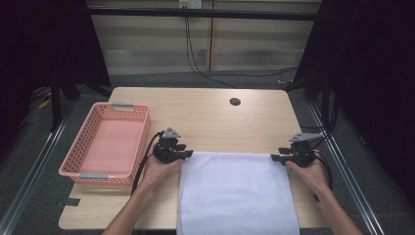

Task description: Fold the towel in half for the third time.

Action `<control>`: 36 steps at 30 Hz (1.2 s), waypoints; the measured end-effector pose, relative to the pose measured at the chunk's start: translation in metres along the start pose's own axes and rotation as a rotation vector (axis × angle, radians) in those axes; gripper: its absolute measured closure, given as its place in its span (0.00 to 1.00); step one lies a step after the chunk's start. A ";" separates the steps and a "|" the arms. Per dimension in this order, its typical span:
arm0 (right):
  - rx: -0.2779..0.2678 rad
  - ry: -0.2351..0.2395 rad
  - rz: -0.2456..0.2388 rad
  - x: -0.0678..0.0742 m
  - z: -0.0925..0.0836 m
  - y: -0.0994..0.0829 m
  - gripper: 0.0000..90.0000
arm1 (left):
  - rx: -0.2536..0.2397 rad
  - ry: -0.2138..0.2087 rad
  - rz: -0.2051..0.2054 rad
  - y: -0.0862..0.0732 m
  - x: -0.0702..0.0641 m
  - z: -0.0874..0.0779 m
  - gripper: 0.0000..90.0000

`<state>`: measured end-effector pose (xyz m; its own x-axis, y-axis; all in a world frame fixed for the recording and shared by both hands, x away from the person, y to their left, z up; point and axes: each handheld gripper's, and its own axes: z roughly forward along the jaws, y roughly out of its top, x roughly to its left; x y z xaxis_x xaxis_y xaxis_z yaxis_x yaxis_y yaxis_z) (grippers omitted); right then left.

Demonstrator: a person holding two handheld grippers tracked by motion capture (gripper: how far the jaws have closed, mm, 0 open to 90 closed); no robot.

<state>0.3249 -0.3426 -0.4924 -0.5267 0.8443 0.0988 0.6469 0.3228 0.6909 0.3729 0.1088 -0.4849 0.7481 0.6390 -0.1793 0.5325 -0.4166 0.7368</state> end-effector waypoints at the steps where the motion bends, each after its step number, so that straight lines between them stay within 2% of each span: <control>1: 0.014 -0.004 0.003 -0.002 0.001 -0.002 0.55 | 0.015 -0.005 0.005 -0.001 0.000 0.002 0.62; 4: 0.023 0.012 0.006 -0.005 0.003 -0.008 0.57 | 0.034 0.009 0.013 -0.006 0.001 0.007 0.58; 6: 0.020 0.024 0.020 -0.007 0.002 -0.008 0.59 | 0.037 0.032 0.012 -0.011 0.004 0.007 0.56; 9: 0.025 0.011 0.012 -0.004 0.001 -0.009 0.63 | 0.043 0.015 0.019 -0.017 0.007 0.007 0.56; 11: 0.029 0.022 -0.001 -0.004 0.001 -0.009 0.66 | 0.046 0.000 0.017 -0.018 0.006 0.005 0.55; 13: 0.037 0.032 0.013 -0.003 -0.001 -0.010 0.73 | 0.052 0.000 0.027 -0.017 0.005 0.006 0.57; 16: 0.039 0.053 0.018 -0.002 -0.002 -0.011 0.78 | 0.055 -0.055 0.019 -0.017 0.007 0.006 0.69; 18: 0.039 0.055 0.021 -0.001 -0.002 -0.011 0.81 | 0.059 -0.068 0.023 -0.017 0.006 0.006 0.76; 19: 0.043 0.061 0.030 0.000 -0.003 -0.011 0.83 | 0.069 -0.088 0.027 -0.017 0.005 0.007 0.83; 20: 0.043 0.061 0.030 0.000 -0.003 -0.011 0.83 | 0.069 -0.088 0.027 -0.017 0.005 0.007 0.88; 21: 0.046 0.075 0.035 0.001 -0.003 -0.012 0.88 | 0.063 -0.090 0.015 -0.017 0.004 0.008 0.88; 22: 0.046 0.087 0.032 0.001 -0.005 -0.011 0.92 | 0.059 -0.101 0.000 -0.015 0.004 0.006 0.92; 24: 0.028 0.096 0.035 -0.001 -0.008 -0.010 0.93 | 0.037 -0.091 -0.013 -0.013 0.005 0.003 0.93; 26: -0.006 0.107 0.051 -0.004 -0.014 -0.006 0.94 | 0.020 -0.100 -0.023 -0.011 0.005 -0.001 0.93; 27: -0.033 0.103 0.057 -0.006 -0.019 -0.003 0.95 | -0.039 -0.092 -0.029 -0.005 0.005 -0.008 0.94; 28: -0.049 0.098 0.054 -0.007 -0.023 -0.001 0.95 | -0.056 -0.097 -0.039 -0.002 0.005 -0.011 0.94; 32: -0.124 0.108 0.054 -0.010 -0.038 0.011 0.96 | -0.115 -0.092 -0.038 0.011 0.005 -0.023 0.94; 36: -0.158 0.100 0.043 -0.015 -0.047 0.025 0.96 | -0.144 -0.073 -0.025 0.028 0.007 -0.033 0.94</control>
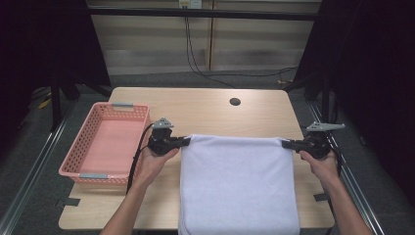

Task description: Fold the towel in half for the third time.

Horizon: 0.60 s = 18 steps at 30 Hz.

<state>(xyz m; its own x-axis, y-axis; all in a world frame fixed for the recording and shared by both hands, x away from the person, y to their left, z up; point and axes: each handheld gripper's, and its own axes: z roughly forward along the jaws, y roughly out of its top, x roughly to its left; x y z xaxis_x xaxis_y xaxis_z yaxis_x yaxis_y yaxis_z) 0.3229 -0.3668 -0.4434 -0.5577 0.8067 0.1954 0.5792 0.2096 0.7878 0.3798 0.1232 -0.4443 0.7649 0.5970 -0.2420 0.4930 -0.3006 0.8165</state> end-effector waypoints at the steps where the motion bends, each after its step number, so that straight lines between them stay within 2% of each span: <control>1: -0.006 -0.005 -0.007 -0.001 0.000 0.004 0.96 | -0.007 0.003 0.006 0.004 0.001 -0.001 0.94; 4: -0.018 -0.015 -0.020 -0.003 0.000 0.018 0.96 | -0.012 0.012 -0.008 0.016 0.006 -0.001 0.94; 9: -0.028 -0.024 -0.029 -0.010 0.011 0.035 0.96 | -0.037 0.034 -0.031 0.028 0.018 0.004 0.94; 15: -0.066 -0.042 -0.024 -0.024 0.017 0.058 0.96 | -0.054 0.065 -0.009 0.048 0.030 0.007 0.94; 16: -0.071 -0.045 -0.020 -0.027 0.017 0.062 0.96 | -0.070 0.068 -0.017 0.051 0.031 0.008 0.94; 18: -0.116 -0.062 -0.021 -0.028 0.014 0.071 0.96 | -0.086 0.086 -0.010 0.060 0.034 0.010 0.94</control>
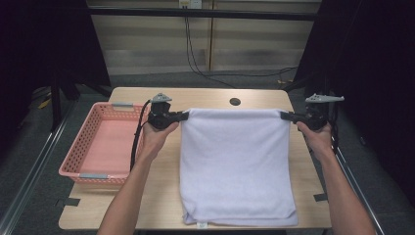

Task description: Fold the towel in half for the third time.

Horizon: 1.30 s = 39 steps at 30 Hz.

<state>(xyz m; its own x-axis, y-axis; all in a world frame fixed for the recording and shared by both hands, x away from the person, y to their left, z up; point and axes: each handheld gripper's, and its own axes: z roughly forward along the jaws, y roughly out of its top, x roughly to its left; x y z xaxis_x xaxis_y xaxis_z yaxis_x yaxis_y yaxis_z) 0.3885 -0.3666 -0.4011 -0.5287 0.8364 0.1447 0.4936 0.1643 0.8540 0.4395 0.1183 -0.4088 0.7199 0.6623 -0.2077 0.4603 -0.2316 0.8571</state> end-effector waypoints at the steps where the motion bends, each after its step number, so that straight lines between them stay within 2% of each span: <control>1: -0.029 -0.006 0.001 -0.001 -0.002 0.006 0.96 | -0.009 0.000 -0.002 0.003 0.000 0.001 0.94; 2: -0.041 -0.009 0.001 -0.001 -0.003 0.010 0.96 | -0.008 0.003 0.010 0.009 0.001 0.002 0.94; 4: -0.055 -0.018 0.003 -0.003 -0.005 0.018 0.96 | -0.016 0.009 0.008 0.014 -0.001 0.002 0.94; 6: -0.055 -0.016 0.001 -0.003 -0.006 0.019 0.96 | -0.027 -0.013 0.016 0.012 -0.005 0.000 0.94; 8: -0.044 -0.003 -0.012 -0.001 -0.010 0.013 0.96 | 0.003 -0.019 0.060 0.008 -0.012 -0.003 0.94; 10: -0.040 0.003 -0.024 0.002 -0.018 0.005 0.96 | 0.000 -0.030 0.064 0.004 -0.019 -0.009 0.93; 11: -0.049 0.009 -0.030 0.005 -0.023 0.000 0.96 | -0.005 -0.051 0.060 0.002 -0.023 -0.013 0.93; 13: -0.065 0.023 -0.038 0.011 -0.037 -0.011 0.96 | -0.007 -0.076 0.092 -0.003 -0.037 -0.022 0.93; 14: -0.068 0.032 -0.045 0.015 -0.042 -0.016 0.96 | -0.012 -0.096 0.100 -0.007 -0.043 -0.027 0.93; 16: -0.065 0.049 -0.055 0.023 -0.052 -0.023 0.96 | -0.016 -0.100 0.115 -0.013 -0.052 -0.035 0.93; 20: -0.051 0.091 -0.079 0.040 -0.071 -0.041 0.96 | -0.033 -0.127 0.116 -0.033 -0.066 -0.054 0.92; 21: -0.049 0.105 -0.074 0.045 -0.075 -0.047 0.96 | -0.033 -0.129 0.104 -0.040 -0.068 -0.059 0.91; 23: -0.033 0.118 -0.077 0.054 -0.081 -0.060 0.96 | -0.037 -0.165 0.082 -0.057 -0.072 -0.068 0.91; 24: -0.017 0.115 -0.085 0.058 -0.084 -0.066 0.95 | -0.018 -0.162 0.076 -0.066 -0.075 -0.071 0.91; 26: -0.011 0.147 -0.083 0.067 -0.090 -0.079 0.95 | 0.017 -0.174 0.084 -0.083 -0.079 -0.076 0.91; 27: 0.010 0.152 -0.091 0.072 -0.091 -0.087 0.94 | 0.029 -0.172 0.081 -0.091 -0.080 -0.078 0.91; 28: 0.010 0.152 -0.091 0.072 -0.091 -0.087 0.94 | 0.029 -0.172 0.081 -0.091 -0.080 -0.078 0.90; 29: 0.034 0.154 -0.094 0.076 -0.092 -0.094 0.93 | 0.052 -0.194 0.075 -0.102 -0.082 -0.078 0.90; 31: 0.138 0.158 -0.124 0.085 -0.087 -0.122 0.91 | 0.126 -0.184 0.097 -0.116 -0.083 -0.074 0.85; 33: 0.161 0.178 -0.106 0.087 -0.085 -0.135 0.91 | 0.158 -0.198 0.073 -0.122 -0.082 -0.071 0.86; 39: 0.208 0.209 -0.103 0.091 -0.092 -0.150 0.87 | 0.208 -0.232 0.107 -0.139 -0.093 -0.082 0.86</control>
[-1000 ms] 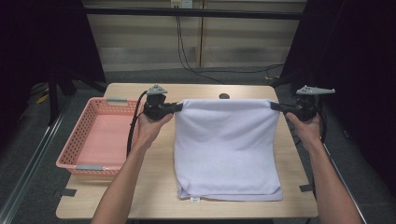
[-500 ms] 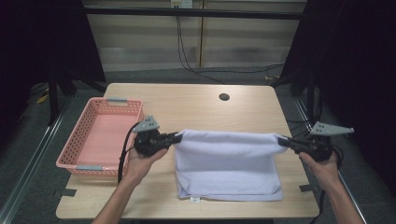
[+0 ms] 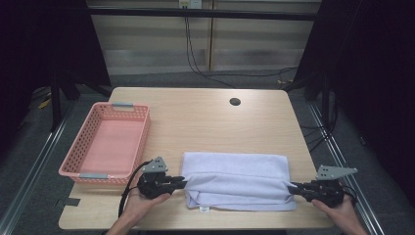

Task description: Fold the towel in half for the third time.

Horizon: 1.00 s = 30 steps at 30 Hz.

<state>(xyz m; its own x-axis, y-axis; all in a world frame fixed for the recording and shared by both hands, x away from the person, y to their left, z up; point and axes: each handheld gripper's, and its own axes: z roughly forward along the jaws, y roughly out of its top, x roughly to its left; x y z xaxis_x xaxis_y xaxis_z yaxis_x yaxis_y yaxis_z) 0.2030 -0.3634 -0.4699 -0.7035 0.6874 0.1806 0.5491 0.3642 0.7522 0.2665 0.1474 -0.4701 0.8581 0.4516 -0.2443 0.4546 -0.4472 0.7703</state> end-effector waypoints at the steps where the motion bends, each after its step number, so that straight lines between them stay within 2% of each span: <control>1: 0.008 0.004 0.003 0.002 -0.001 -0.003 0.87 | 0.000 -0.007 -0.004 -0.003 -0.002 -0.002 0.85; 3: 0.025 0.010 -0.003 0.007 -0.004 -0.011 0.85 | 0.000 -0.030 -0.003 -0.008 -0.008 -0.005 0.86; 5: 0.040 0.013 -0.022 0.015 -0.010 -0.017 0.81 | 0.003 -0.029 0.009 -0.010 -0.014 -0.007 0.85; 6: 0.049 0.003 -0.039 0.019 -0.012 -0.017 0.79 | 0.008 -0.052 0.016 -0.011 -0.016 -0.009 0.85; 7: 0.042 -0.014 -0.053 0.024 -0.015 -0.017 0.75 | 0.004 -0.060 0.030 -0.011 -0.018 -0.011 0.84; 8: 0.032 -0.009 -0.049 0.028 -0.017 -0.015 0.74 | -0.009 -0.059 0.028 -0.011 -0.019 -0.014 0.82; 9: 0.024 -0.006 -0.051 0.031 -0.019 -0.014 0.71 | -0.018 -0.066 0.022 -0.012 -0.017 -0.017 0.80; 11: 0.004 -0.023 -0.042 0.033 -0.019 -0.011 0.68 | -0.019 -0.049 -0.006 -0.012 -0.010 -0.019 0.72; 13: -0.014 -0.036 -0.025 0.031 -0.017 -0.009 0.64 | -0.020 -0.048 -0.020 -0.011 -0.005 -0.019 0.71; 14: -0.017 -0.046 -0.018 0.029 -0.015 -0.008 0.64 | -0.009 -0.028 -0.032 -0.009 0.002 -0.013 0.70; 15: -0.026 -0.056 -0.004 0.028 -0.012 -0.007 0.64 | -0.003 -0.021 -0.034 -0.007 0.005 -0.009 0.70; 17: -0.016 -0.047 0.014 0.026 -0.003 -0.005 0.62 | 0.013 -0.022 -0.023 -0.002 0.009 -0.001 0.69; 18: -0.007 -0.053 0.023 0.027 0.000 -0.004 0.61 | 0.012 -0.010 -0.021 0.002 0.011 0.002 0.69; 20: 0.021 -0.033 0.016 0.030 0.010 -0.001 0.58 | -0.015 -0.023 -0.029 0.009 0.014 0.008 0.68; 21: 0.028 -0.033 0.018 0.033 0.015 0.002 0.56 | -0.015 -0.012 -0.025 0.014 0.015 0.012 0.68; 22: 0.030 -0.010 0.024 0.036 0.022 0.006 0.55 | -0.013 -0.013 -0.021 0.018 0.018 0.015 0.68; 24: 0.051 0.054 0.056 0.041 0.039 0.013 0.49 | -0.024 -0.014 -0.039 0.021 0.024 0.021 0.69; 25: 0.066 0.078 0.053 0.045 0.046 0.016 0.48 | -0.019 -0.016 -0.053 0.020 0.027 0.025 0.71; 26: 0.083 0.079 0.028 0.051 0.055 0.020 0.47 | -0.002 -0.006 -0.041 0.019 0.030 0.028 0.72; 27: 0.091 0.064 0.012 0.057 0.062 0.025 0.46 | -0.011 -0.020 -0.044 0.017 0.032 0.027 0.72; 28: 0.084 0.079 0.012 0.060 0.068 0.029 0.46 | -0.039 -0.048 -0.076 0.018 0.033 0.025 0.71; 29: 0.066 0.095 0.021 0.061 0.074 0.033 0.46 | -0.044 -0.050 -0.074 0.020 0.033 0.022 0.70; 30: 0.068 0.101 0.024 0.063 0.079 0.036 0.46 | -0.055 -0.032 -0.053 0.021 0.033 0.018 0.70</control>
<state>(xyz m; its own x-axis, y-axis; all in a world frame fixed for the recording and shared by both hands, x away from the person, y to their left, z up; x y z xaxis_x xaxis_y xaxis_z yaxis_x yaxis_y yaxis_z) 0.2142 -0.2570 -0.4815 -0.7297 0.6311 0.2632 0.5932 0.3928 0.7028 0.3082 0.1389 -0.4724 0.8409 0.4481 -0.3034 0.4863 -0.3800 0.7868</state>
